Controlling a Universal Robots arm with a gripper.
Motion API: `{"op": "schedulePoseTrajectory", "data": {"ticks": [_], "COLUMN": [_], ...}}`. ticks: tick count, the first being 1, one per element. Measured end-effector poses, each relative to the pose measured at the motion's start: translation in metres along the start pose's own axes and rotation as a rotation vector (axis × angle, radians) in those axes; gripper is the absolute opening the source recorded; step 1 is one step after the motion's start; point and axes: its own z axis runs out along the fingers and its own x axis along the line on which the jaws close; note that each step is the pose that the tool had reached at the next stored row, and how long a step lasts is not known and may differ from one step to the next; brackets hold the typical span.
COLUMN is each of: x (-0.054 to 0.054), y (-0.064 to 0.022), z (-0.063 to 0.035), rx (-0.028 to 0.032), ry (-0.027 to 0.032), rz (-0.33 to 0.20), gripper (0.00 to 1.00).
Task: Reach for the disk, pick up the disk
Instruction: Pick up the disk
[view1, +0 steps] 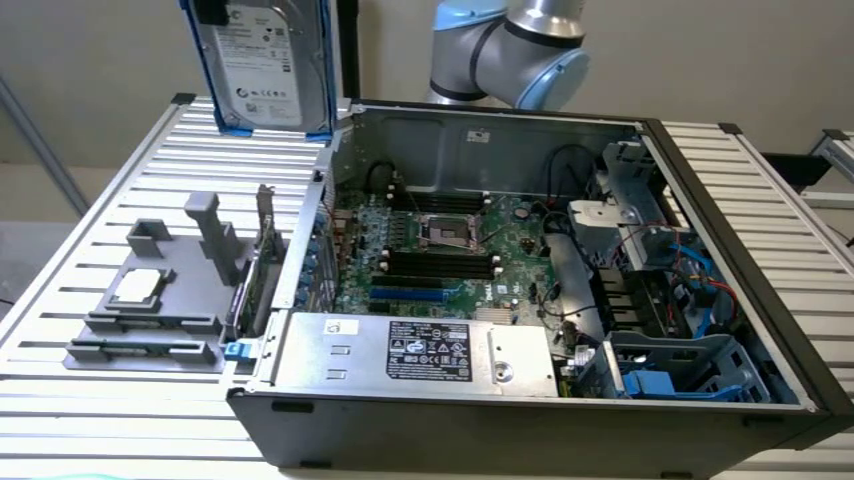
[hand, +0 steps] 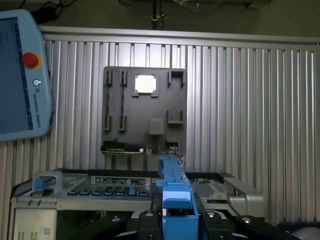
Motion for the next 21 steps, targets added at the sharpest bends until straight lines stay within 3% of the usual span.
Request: {"op": "schedulePoseTrajectory", "data": {"ticks": [21], "x": [0.033], "y": [-0.0952], "z": [-0.0003], "rx": [-0.0024], "ry": [0.0], "rz": [0.0], "gripper": [0.33]}}
